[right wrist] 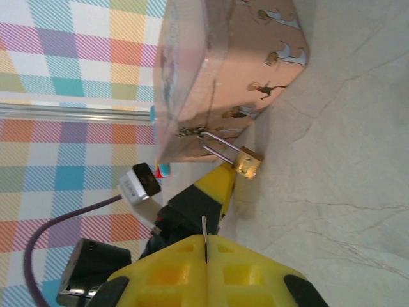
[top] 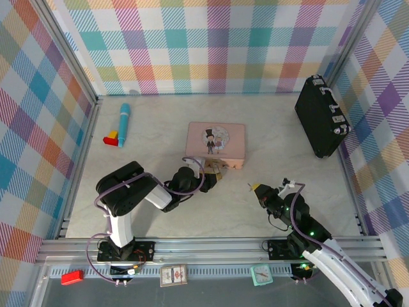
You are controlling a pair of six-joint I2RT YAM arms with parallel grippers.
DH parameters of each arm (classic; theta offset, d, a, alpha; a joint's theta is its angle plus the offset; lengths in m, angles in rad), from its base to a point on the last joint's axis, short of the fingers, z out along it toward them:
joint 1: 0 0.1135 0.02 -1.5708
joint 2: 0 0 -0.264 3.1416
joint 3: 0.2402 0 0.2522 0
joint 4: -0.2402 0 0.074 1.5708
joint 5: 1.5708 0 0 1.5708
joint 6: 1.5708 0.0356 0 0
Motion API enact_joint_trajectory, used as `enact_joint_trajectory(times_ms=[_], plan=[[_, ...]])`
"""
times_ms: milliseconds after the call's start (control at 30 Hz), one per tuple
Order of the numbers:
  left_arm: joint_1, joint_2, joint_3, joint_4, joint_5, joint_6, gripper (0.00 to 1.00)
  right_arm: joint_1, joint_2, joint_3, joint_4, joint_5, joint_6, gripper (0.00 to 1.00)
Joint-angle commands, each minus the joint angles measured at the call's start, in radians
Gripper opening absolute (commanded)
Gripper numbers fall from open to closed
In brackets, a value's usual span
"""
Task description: Unlock the padlock with the key
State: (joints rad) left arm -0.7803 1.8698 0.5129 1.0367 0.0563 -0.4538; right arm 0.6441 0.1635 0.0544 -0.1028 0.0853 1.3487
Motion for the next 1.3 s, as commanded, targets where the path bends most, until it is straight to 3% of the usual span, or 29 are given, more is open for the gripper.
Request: enact_joint_trajectory(times_ms=[0, 167, 467, 800, 1033, 1267], plan=[[0.015, 0.055, 0.002, 0.041, 0.099, 0.056, 0.47, -0.001, 0.032, 0.007, -0.045, -0.028, -0.017, 0.00], [0.021, 0.097, 0.060, -0.026, 0.152, 0.057, 0.49, -0.001, 0.062, 0.018, -0.022, -0.031, -0.019, 0.00], [0.019, 0.093, 0.165, -0.290, 0.079, 0.087, 0.41, -0.001, 0.069, 0.022, -0.018, -0.023, -0.014, 0.00], [0.017, 0.098, 0.203, -0.319, 0.081, 0.046, 0.15, -0.001, 0.141, 0.025, 0.047, -0.045, -0.016, 0.00], [0.007, 0.010, 0.163, -0.298, 0.088, -0.024, 0.04, -0.001, 0.286, 0.026, 0.165, -0.095, 0.017, 0.00], [-0.028, -0.068, 0.218, -0.435, 0.074, -0.216, 0.01, -0.001, 0.488, 0.028, 0.401, -0.148, 0.092, 0.00]])
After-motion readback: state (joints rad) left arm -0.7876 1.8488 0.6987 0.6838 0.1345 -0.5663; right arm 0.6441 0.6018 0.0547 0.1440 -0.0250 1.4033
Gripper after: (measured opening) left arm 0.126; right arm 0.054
